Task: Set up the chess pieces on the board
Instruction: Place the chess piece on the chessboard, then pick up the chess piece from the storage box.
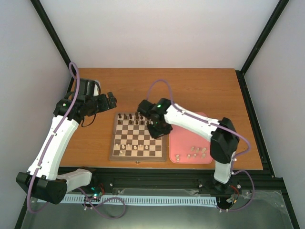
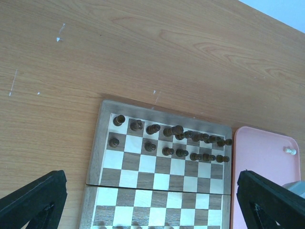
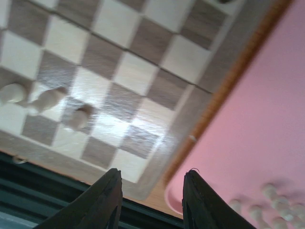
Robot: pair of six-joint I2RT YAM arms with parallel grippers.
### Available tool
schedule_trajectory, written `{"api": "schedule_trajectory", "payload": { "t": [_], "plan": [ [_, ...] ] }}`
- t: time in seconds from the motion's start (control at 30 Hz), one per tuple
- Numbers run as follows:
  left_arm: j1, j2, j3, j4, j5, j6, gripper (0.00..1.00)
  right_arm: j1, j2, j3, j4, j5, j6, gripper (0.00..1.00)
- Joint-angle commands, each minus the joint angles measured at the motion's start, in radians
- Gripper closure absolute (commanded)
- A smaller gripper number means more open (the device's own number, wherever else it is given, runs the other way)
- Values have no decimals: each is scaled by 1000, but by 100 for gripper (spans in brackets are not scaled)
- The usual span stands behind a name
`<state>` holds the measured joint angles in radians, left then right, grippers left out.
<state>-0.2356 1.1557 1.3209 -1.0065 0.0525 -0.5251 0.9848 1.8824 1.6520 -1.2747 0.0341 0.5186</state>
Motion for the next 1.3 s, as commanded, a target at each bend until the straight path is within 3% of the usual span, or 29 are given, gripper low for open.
{"api": "schedule_trajectory", "payload": {
  "t": [0.0,0.3,0.63,1.27],
  "plan": [
    [6,-1,18,0,0,13,0,-113,-96,-91,-5,45,29,63],
    [7,11,12,6,9,14,0,-353,-277,-382,39,72,3,63],
    [7,34,11,12,23,8,0,-407,-346,-618,125,-1,1,63],
    [7,40,2,12,18,-3,0,-448,-283,-683,206,-34,-53,64]
  ]
}}
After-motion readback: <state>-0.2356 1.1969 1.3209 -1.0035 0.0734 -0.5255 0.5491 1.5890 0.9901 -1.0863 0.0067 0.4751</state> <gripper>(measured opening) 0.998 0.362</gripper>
